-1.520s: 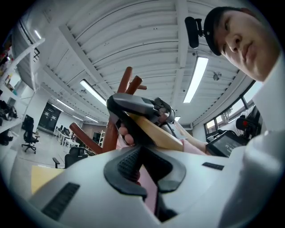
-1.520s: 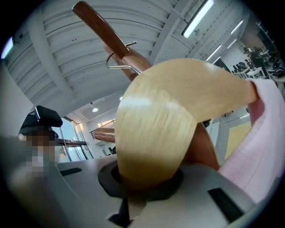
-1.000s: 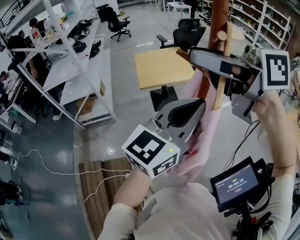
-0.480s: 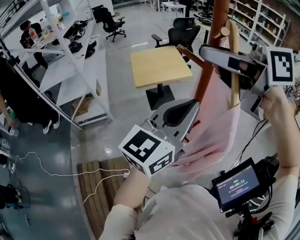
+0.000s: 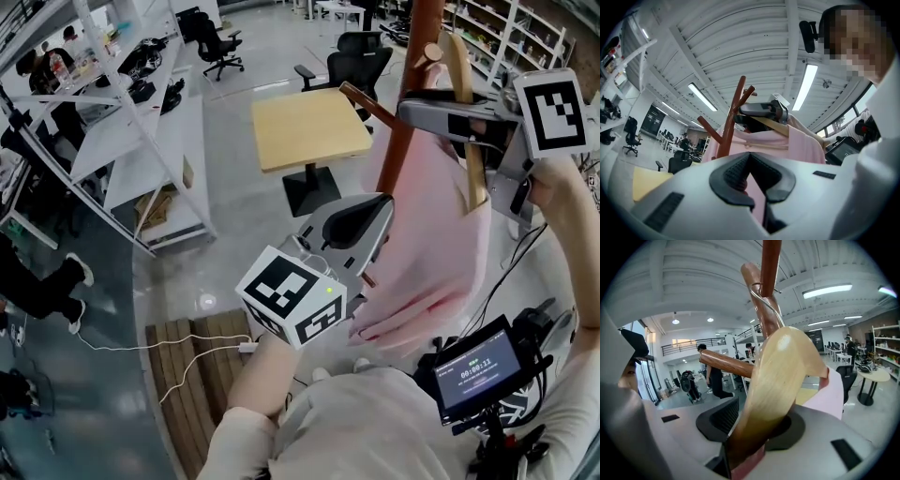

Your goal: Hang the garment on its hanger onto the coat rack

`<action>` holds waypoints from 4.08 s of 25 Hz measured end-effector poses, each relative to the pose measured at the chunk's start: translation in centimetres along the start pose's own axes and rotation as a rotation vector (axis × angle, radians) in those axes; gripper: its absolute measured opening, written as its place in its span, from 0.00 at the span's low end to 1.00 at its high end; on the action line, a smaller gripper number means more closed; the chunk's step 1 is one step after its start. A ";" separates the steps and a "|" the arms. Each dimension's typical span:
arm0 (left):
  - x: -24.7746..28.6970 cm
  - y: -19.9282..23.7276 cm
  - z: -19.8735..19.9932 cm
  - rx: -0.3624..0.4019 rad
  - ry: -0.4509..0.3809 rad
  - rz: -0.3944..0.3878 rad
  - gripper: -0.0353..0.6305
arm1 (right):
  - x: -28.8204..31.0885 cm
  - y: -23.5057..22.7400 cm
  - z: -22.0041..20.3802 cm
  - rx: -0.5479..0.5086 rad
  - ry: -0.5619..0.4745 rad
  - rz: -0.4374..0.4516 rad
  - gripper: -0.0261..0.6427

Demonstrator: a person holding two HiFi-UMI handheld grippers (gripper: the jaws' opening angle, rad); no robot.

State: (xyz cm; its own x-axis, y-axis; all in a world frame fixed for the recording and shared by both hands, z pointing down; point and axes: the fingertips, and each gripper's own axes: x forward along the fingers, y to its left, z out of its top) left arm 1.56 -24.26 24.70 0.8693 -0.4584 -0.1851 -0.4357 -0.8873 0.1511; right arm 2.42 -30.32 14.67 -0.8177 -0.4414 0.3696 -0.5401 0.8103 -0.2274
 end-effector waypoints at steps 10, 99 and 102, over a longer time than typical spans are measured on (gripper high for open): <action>1.6 -0.6 -0.3 0.028 0.008 0.023 0.06 | -1.3 -2.3 -1.2 -0.165 0.114 -0.218 0.25; -2.1 -4.0 -1.6 0.080 0.068 0.267 0.06 | -8.2 -1.8 -0.8 0.078 -0.902 0.361 0.33; -2.2 -4.0 -2.5 0.075 0.068 0.288 0.06 | -8.7 -2.3 -2.3 0.115 -0.907 0.408 0.33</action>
State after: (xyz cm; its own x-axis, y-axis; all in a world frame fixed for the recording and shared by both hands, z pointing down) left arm 1.99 -19.61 26.91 0.7202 -0.6893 -0.0793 -0.6802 -0.7239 0.1152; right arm 11.18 -27.43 14.08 -0.7616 -0.3040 -0.5723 -0.1609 0.9442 -0.2873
